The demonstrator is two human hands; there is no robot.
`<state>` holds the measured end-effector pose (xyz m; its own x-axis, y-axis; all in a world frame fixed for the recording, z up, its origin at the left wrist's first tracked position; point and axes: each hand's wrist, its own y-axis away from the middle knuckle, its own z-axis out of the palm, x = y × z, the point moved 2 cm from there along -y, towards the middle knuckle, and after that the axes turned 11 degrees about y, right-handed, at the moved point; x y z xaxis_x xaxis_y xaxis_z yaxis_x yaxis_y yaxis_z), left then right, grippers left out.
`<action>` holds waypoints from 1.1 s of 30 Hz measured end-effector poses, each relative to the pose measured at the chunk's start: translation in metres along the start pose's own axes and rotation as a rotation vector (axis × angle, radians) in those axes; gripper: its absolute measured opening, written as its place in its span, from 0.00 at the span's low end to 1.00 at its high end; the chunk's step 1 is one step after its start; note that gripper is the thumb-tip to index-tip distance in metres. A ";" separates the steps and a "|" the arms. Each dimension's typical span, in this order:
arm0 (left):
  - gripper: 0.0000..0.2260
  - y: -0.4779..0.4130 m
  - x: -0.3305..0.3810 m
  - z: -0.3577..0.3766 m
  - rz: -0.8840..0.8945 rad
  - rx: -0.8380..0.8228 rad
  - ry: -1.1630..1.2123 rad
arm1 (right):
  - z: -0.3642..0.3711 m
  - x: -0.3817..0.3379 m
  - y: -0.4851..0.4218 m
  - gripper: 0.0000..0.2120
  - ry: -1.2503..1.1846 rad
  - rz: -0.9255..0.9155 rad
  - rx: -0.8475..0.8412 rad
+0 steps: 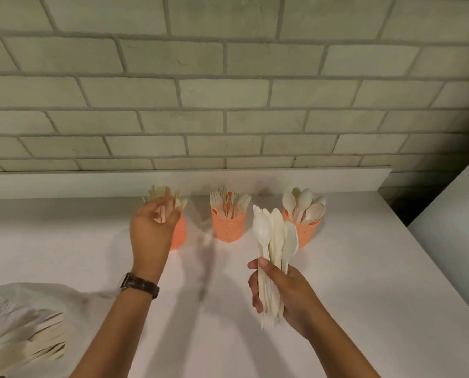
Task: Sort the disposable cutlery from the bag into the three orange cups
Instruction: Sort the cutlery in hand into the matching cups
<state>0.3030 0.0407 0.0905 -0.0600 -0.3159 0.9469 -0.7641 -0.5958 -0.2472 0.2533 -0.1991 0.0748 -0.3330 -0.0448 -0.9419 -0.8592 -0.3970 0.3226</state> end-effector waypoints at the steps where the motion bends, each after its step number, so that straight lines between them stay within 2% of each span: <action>1: 0.05 0.015 0.011 0.004 0.004 -0.059 0.068 | 0.000 -0.001 0.001 0.10 0.026 -0.018 0.003; 4: 0.07 0.064 0.033 0.019 -0.088 -0.341 0.206 | 0.001 -0.002 0.003 0.08 0.074 -0.059 0.023; 6: 0.02 0.090 0.040 0.029 -0.184 -0.473 0.243 | 0.001 -0.002 0.004 0.08 0.088 -0.092 0.037; 10: 0.06 0.117 0.040 0.040 -0.294 -0.482 0.265 | 0.000 0.000 0.007 0.09 0.083 -0.149 0.064; 16: 0.01 0.120 0.047 0.046 -0.366 -0.514 0.327 | -0.011 0.001 0.013 0.13 0.149 -0.184 0.075; 21: 0.03 0.119 0.054 0.070 -0.508 -0.532 0.460 | -0.040 0.006 0.031 0.11 0.101 -0.175 0.102; 24: 0.03 0.107 0.060 0.096 -0.443 -0.452 0.528 | -0.071 0.016 0.044 0.10 0.050 -0.132 0.202; 27: 0.02 0.088 0.069 0.129 -0.281 -0.328 0.518 | -0.104 0.020 0.053 0.09 0.023 -0.087 0.317; 31: 0.05 0.070 0.070 0.179 0.010 -0.224 0.277 | -0.139 0.017 0.060 0.07 -0.002 -0.083 0.403; 33: 0.05 0.065 0.061 0.202 0.058 -0.243 0.151 | -0.152 0.015 0.061 0.08 -0.019 -0.089 0.427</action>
<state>0.3788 -0.1664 0.0903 -0.1895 -0.2197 0.9570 -0.8868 -0.3802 -0.2629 0.2548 -0.3629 0.0665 -0.2537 -0.0089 -0.9672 -0.9672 0.0168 0.2535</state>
